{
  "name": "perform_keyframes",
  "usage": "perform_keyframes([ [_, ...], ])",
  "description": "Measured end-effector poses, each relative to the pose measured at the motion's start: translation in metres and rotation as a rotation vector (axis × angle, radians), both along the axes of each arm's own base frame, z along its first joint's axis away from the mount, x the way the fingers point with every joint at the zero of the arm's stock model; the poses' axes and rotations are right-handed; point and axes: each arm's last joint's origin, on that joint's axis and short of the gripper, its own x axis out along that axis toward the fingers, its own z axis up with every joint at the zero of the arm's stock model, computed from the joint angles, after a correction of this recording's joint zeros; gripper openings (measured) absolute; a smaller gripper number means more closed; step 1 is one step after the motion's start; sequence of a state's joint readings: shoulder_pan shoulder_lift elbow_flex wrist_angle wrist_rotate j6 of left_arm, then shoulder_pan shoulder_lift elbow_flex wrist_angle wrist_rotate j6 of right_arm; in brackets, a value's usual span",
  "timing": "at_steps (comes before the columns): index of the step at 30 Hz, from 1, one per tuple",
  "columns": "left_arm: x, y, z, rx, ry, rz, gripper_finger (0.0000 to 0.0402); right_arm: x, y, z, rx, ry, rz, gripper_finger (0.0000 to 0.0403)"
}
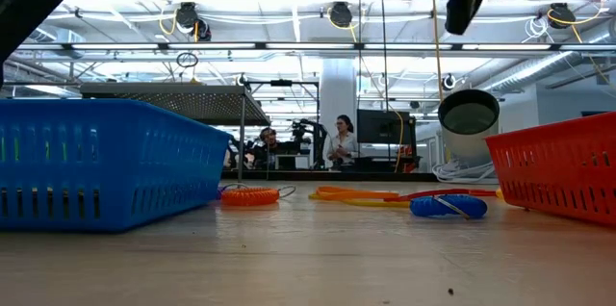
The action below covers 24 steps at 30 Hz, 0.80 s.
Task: Pick & Place Office Desk Supplies
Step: Put the orange rubber band into the red bin
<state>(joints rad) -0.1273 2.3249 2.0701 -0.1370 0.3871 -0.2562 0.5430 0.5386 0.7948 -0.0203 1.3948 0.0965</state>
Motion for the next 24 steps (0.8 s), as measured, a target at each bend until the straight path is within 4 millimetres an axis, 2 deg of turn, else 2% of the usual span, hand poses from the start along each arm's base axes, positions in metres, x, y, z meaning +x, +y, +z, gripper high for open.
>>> perform_keyframes([
  [12, 0.017, -0.006, -0.048, 0.012, 0.005, 0.022, 0.0003, 0.003, 0.002, 0.0, 0.012, -0.014, 0.008, 0.0116],
  [20, 0.025, -0.009, -0.083, 0.035, 0.042, 0.06, 0.0003, 0.008, 0.005, 0.0, 0.016, -0.023, 0.008, 0.0116],
  [24, 0.025, -0.012, -0.103, 0.026, 0.11, 0.063, 0.0016, 0.01, 0.006, 0.001, 0.015, -0.023, 0.009, 0.0116],
])
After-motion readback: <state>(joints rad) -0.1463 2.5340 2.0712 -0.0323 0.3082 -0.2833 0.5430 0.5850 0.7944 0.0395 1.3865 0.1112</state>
